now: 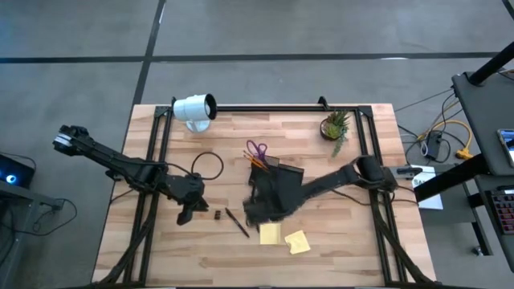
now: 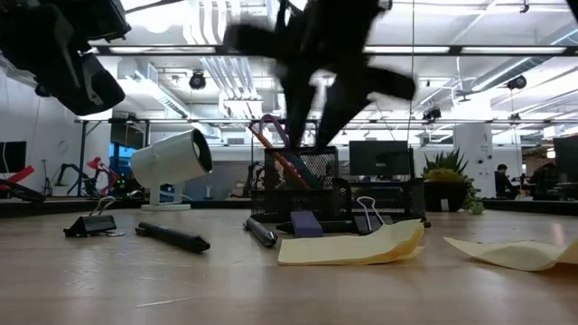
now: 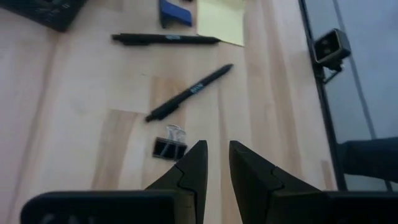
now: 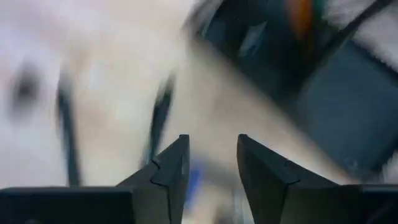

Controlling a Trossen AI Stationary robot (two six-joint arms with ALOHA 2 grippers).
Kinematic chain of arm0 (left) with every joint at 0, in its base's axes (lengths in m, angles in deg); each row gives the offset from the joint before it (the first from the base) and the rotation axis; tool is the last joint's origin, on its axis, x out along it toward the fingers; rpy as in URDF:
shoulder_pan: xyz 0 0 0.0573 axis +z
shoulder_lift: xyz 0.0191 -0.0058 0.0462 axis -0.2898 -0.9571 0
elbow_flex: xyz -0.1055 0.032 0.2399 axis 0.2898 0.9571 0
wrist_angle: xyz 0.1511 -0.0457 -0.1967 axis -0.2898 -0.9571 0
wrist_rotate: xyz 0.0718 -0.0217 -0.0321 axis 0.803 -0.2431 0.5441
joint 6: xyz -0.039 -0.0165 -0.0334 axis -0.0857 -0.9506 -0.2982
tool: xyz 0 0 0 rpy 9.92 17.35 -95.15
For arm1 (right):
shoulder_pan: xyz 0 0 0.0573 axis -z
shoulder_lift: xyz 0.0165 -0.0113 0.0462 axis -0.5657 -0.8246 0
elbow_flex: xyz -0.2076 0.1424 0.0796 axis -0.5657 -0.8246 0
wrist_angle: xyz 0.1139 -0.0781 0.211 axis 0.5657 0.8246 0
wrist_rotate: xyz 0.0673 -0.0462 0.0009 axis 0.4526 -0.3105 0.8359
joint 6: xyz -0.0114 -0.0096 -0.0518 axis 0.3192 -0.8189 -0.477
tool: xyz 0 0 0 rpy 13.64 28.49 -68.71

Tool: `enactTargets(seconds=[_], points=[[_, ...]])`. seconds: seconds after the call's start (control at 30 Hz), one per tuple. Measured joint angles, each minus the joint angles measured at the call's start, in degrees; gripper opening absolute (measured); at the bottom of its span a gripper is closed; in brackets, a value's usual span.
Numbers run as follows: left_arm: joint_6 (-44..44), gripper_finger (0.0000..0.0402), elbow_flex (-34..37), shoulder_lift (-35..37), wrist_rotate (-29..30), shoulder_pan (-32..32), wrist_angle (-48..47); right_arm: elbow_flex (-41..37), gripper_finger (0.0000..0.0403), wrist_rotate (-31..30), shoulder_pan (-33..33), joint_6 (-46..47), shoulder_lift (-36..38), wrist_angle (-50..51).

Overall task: Pick and place office supplies into organizer
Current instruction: Put the right black binder clip into the black desk organizer

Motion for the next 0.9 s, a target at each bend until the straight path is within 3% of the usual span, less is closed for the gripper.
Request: enactTargets(seconds=[0.1, 0.23, 0.43, 0.53, 0.67, 0.9], points=[[1.01, 0.005, 0.0, 0.0, -1.3, 0.0, -0.03, 0.29, 0.0134, 4.72, -4.79, -9.11, 0.09, 1.53], [3.07, 0.005, 0.0, -0.05, -1.5, 0.0, -0.03, -0.26, 0.0147, 4.88, -8.14, -25.04, 0.09, 1.75], [4.15, 0.005, 0.03, -0.09, -1.5, 0.0, 0.04, -3.73, 0.0153, 11.74, -4.11, -31.81, 0.09, 7.03], [4.17, 0.005, 0.03, -0.14, -1.5, 0.0, 0.11, -4.5, 0.0153, 15.56, -2.46, -41.09, 0.09, 4.98], [4.16, 0.005, 0.12, -0.17, -1.47, 0.0, 0.19, -5.51, 0.015, 25.58, -0.12, -53.27, 0.11, 1.03], [4.15, 0.005, 0.24, -0.17, -0.16, -0.04, 0.26, -6.39, 0.0141, 27.02, 4.21, -62.3, 0.29, 1.24]])
